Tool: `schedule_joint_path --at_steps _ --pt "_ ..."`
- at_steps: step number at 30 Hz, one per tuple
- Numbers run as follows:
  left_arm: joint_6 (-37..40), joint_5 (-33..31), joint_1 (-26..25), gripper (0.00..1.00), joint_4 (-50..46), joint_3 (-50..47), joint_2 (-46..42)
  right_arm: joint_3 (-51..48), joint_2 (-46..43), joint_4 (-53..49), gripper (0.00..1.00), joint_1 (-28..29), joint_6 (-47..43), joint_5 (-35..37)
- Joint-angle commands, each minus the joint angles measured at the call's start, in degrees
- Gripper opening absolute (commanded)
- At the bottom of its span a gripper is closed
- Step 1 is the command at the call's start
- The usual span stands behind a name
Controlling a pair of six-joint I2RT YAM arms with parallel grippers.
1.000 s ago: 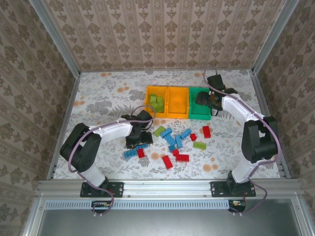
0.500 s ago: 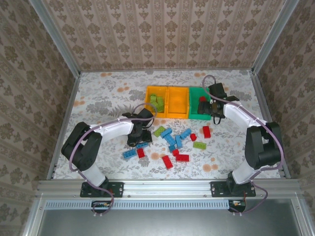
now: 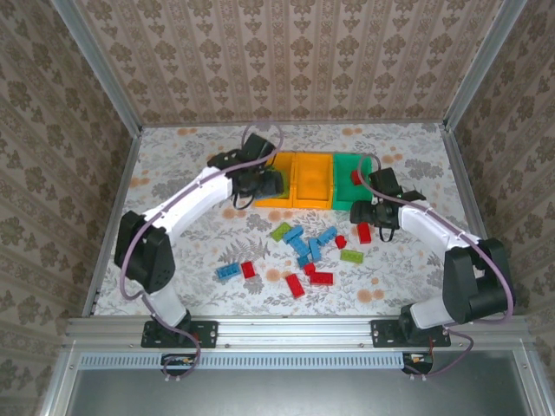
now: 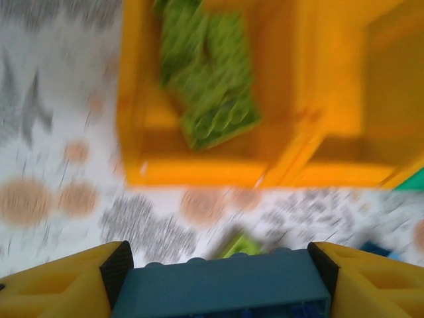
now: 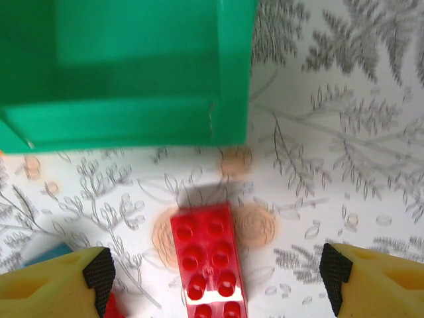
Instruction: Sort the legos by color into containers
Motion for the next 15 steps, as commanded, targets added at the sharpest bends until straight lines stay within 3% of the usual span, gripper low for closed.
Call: schedule_joint_path --at_steps 1,9,15 --pt "8.8 2.5 0.1 0.70 -0.1 8.5 7.1 -2.4 -1.6 0.3 0.83 0.4 3.7 -0.6" --pt "13.9 8.9 0.2 0.70 -2.1 29.2 24.0 -3.9 4.6 3.9 0.78 1.5 5.1 -0.9" --pt "12.7 12.2 1.2 0.70 -1.5 33.3 30.0 -2.3 9.7 3.9 0.71 2.2 4.3 -0.8"
